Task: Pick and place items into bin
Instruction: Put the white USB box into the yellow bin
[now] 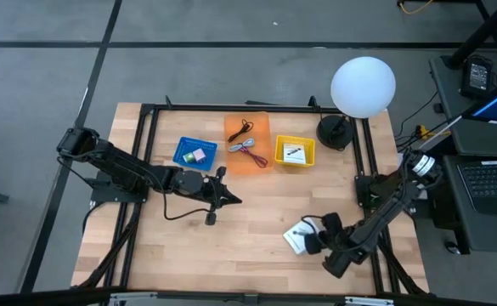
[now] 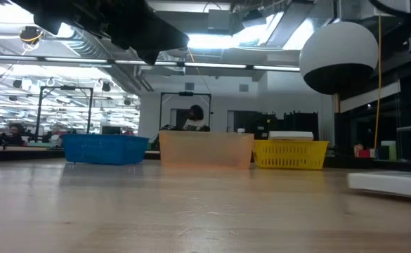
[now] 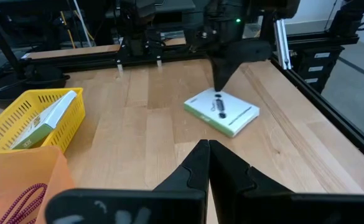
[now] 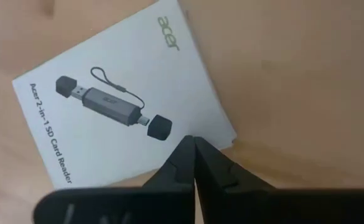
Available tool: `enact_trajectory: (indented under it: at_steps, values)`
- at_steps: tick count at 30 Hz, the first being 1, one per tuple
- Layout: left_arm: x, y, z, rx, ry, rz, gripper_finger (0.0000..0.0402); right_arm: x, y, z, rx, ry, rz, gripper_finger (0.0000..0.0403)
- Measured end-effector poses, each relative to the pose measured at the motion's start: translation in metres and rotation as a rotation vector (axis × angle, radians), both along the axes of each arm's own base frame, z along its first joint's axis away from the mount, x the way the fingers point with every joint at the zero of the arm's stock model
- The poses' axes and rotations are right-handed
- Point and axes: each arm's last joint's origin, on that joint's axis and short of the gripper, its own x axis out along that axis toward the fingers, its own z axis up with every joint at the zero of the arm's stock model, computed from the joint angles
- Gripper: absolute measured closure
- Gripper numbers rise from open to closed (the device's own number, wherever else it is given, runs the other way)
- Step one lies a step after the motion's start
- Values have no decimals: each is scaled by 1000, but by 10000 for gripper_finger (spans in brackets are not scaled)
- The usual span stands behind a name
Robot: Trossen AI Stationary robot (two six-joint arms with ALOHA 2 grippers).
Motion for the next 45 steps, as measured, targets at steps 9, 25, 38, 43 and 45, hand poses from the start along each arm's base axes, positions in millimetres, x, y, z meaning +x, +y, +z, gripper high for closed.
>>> enact_trajectory:
  at_steps: [9, 25, 38, 43, 45]
  values:
    - [0, 0, 0, 55, -6, -17, 399, 20, -24, 0, -132, -41, -14, 403]
    - [0, 0, 0, 56, -6, -18, 397, 25, -33, 32, -120, 81, 143, 403]
    - [0, 0, 0, 56, -7, -17, 396, 15, -30, 14, -87, 84, 150, 403]
    - [0, 0, 0, 54, -7, -17, 393, 14, -33, 10, -117, 54, 146, 403]
    - [0, 0, 0, 54, -7, -17, 395, 13, -33, 6, -110, 47, 145, 403]
